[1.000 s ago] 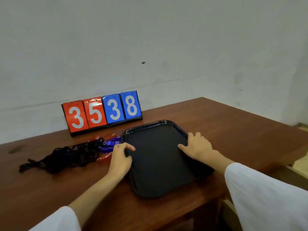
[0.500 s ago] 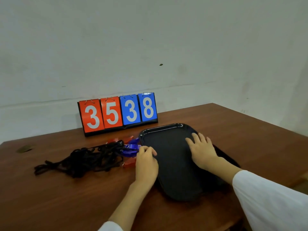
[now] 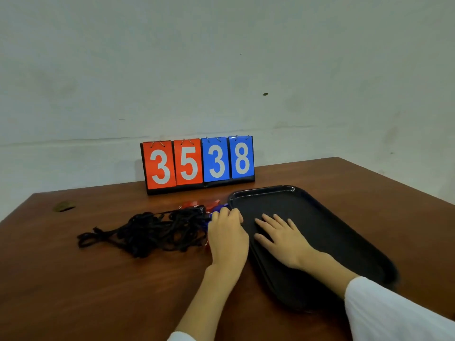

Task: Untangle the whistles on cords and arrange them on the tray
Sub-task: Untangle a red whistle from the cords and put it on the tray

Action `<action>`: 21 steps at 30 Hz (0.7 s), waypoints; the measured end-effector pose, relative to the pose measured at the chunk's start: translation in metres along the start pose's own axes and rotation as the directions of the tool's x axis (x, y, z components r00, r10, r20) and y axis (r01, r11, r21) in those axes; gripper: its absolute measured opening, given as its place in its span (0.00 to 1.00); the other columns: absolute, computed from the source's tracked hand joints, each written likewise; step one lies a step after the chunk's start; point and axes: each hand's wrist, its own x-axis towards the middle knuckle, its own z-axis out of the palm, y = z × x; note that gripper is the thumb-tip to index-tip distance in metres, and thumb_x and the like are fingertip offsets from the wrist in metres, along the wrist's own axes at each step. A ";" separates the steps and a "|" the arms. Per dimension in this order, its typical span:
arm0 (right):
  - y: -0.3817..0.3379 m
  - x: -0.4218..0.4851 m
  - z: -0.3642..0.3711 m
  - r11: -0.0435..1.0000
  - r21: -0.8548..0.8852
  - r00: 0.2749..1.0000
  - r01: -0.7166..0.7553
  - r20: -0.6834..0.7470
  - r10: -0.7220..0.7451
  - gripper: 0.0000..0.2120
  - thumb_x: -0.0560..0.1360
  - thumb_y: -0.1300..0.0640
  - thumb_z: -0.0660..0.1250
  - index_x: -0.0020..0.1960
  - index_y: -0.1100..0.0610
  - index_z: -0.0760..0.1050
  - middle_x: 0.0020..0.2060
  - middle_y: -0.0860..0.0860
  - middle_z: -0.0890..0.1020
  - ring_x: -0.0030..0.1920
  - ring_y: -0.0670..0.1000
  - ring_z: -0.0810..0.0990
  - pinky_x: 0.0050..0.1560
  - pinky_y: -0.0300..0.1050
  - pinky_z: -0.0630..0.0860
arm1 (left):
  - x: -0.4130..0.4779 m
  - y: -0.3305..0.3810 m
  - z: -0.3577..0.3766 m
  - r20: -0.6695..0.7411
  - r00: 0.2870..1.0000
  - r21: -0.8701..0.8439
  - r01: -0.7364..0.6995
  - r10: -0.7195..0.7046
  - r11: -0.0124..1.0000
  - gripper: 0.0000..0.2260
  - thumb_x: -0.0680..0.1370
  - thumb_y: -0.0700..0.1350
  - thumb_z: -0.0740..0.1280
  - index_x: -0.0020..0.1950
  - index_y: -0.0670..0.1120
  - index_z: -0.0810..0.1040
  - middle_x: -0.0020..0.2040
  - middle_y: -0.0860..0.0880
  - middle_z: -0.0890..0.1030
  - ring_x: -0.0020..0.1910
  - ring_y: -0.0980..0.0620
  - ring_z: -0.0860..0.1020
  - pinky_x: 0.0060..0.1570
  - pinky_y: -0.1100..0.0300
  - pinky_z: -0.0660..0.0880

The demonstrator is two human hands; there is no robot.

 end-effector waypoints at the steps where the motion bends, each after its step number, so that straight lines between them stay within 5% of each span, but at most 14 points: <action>1: 0.000 0.000 -0.001 1.000 -0.001 1.000 0.004 0.004 -0.004 0.27 0.79 0.39 0.47 0.75 0.44 0.49 0.76 0.46 0.50 0.76 0.51 0.45 0.74 0.55 0.42 | 0.003 -0.004 -0.006 0.035 0.999 0.049 0.010 -0.012 0.999 0.09 0.76 0.40 0.64 0.55 0.49 0.75 0.55 0.51 0.74 0.57 0.51 0.70 0.56 0.59 0.67; 6: 0.003 0.003 -0.001 0.998 -0.004 0.998 0.059 0.014 -0.059 0.27 0.79 0.38 0.45 0.75 0.45 0.48 0.76 0.46 0.49 0.76 0.50 0.44 0.74 0.54 0.42 | 0.016 -0.029 -0.024 0.398 0.909 0.043 0.112 -0.119 0.993 0.16 0.71 0.41 0.68 0.57 0.52 0.75 0.56 0.50 0.72 0.57 0.48 0.69 0.58 0.53 0.70; 9: 0.002 0.006 -0.005 0.999 0.023 0.998 0.049 0.037 -0.050 0.28 0.79 0.39 0.48 0.76 0.46 0.47 0.76 0.48 0.47 0.76 0.52 0.43 0.74 0.55 0.42 | 0.016 -0.035 -0.021 0.503 0.860 -0.025 0.118 -0.090 0.993 0.20 0.68 0.42 0.74 0.57 0.51 0.76 0.54 0.51 0.72 0.53 0.52 0.72 0.54 0.59 0.72; 14: -0.019 0.006 -0.038 0.958 0.263 0.986 0.114 -0.151 -0.076 0.23 0.78 0.47 0.59 0.71 0.50 0.62 0.70 0.50 0.64 0.71 0.51 0.61 0.68 0.45 0.61 | 0.019 -0.039 -0.022 0.424 0.898 -0.115 0.182 -0.117 0.977 0.15 0.68 0.41 0.76 0.53 0.49 0.79 0.45 0.54 0.78 0.45 0.56 0.76 0.43 0.70 0.71; 18: -0.046 0.009 -0.056 0.806 0.562 0.981 0.187 -0.149 -0.124 0.11 0.77 0.47 0.61 0.58 0.46 0.73 0.54 0.44 0.75 0.53 0.41 0.73 0.49 0.34 0.70 | 0.020 -0.030 -0.023 0.162 0.977 -0.397 0.193 -0.138 0.898 0.11 0.70 0.43 0.74 0.51 0.51 0.79 0.43 0.55 0.82 0.40 0.58 0.79 0.41 0.63 0.79; 21: -0.059 0.009 -0.053 0.671 0.734 0.994 0.107 -0.072 -0.080 0.12 0.75 0.44 0.62 0.56 0.47 0.71 0.48 0.46 0.78 0.46 0.43 0.78 0.46 0.39 0.76 | 0.017 -0.021 -0.025 0.025 0.994 -0.485 0.104 -0.105 0.868 0.10 0.73 0.40 0.71 0.53 0.51 0.80 0.43 0.56 0.82 0.34 0.53 0.79 0.29 0.58 0.80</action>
